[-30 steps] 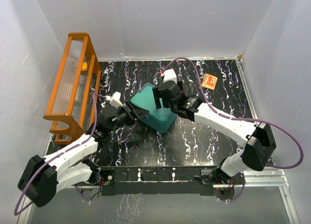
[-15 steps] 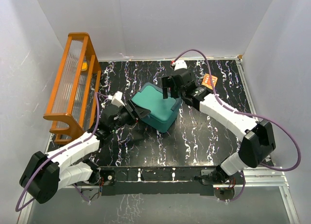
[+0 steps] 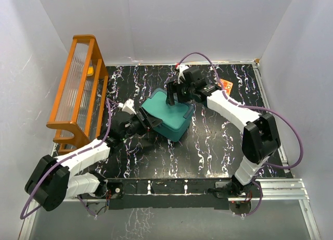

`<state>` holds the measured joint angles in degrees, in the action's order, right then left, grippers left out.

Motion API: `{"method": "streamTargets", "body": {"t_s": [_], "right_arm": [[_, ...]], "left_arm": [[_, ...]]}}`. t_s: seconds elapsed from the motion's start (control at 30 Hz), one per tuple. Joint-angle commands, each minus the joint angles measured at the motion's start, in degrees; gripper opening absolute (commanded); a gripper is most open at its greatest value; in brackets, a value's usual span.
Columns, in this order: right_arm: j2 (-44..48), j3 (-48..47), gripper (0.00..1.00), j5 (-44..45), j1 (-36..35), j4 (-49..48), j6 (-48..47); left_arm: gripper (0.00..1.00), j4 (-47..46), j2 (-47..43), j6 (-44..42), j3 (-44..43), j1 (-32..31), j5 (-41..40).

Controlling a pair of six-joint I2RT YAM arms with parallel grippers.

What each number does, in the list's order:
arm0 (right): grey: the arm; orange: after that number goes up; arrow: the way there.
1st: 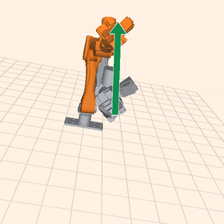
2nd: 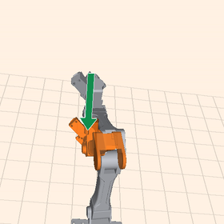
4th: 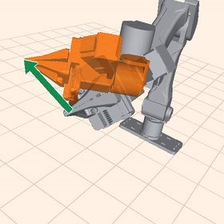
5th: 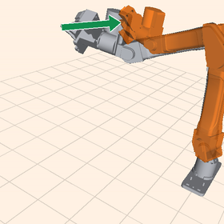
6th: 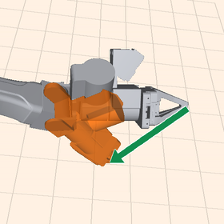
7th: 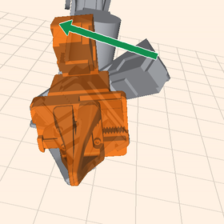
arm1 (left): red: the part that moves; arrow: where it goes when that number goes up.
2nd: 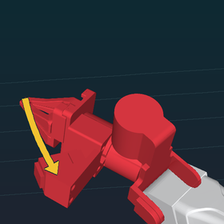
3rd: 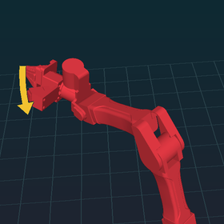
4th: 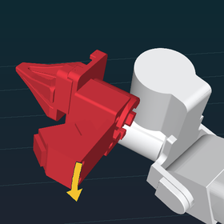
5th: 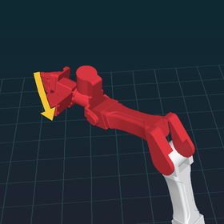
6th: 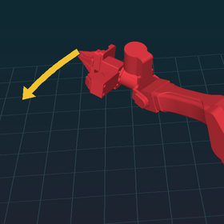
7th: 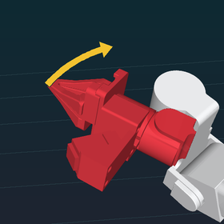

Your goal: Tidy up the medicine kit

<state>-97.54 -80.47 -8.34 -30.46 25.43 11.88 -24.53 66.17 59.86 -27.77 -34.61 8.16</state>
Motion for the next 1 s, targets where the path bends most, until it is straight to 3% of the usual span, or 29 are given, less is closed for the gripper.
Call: {"method": "streamTargets", "body": {"t_s": [0.0,0.43,0.57,0.67,0.87,0.97], "right_arm": [[-0.12,-0.49,0.79,-9.28,0.32,0.15,-1.99],[3.28,8.78,0.75,-19.75,0.33,-2.57,0.94],[4.77,10.22,0.75,-18.54,0.34,-4.40,2.39],[5.51,8.84,0.76,-9.19,0.39,-5.13,5.76],[6.13,1.43,0.81,10.15,2.54,-4.33,12.74],[7.40,-1.29,0.82,13.45,3.74,-3.95,14.49]], "left_arm": [[0.67,-3.32,0.16,-0.52,-2.30,0.15,1.10],[0.64,-10.75,3.74,0.18,-2.96,0.15,2.59],[0.64,-9.62,3.76,-1.23,-3.74,0.16,2.00],[0.65,-4.81,2.30,-3.57,-4.19,0.15,-0.49],[0.84,20.33,-1.40,-14.71,-10.79,0.16,-7.07],[0.91,28.20,-4.72,-19.67,-12.36,0.24,-8.12]]}}
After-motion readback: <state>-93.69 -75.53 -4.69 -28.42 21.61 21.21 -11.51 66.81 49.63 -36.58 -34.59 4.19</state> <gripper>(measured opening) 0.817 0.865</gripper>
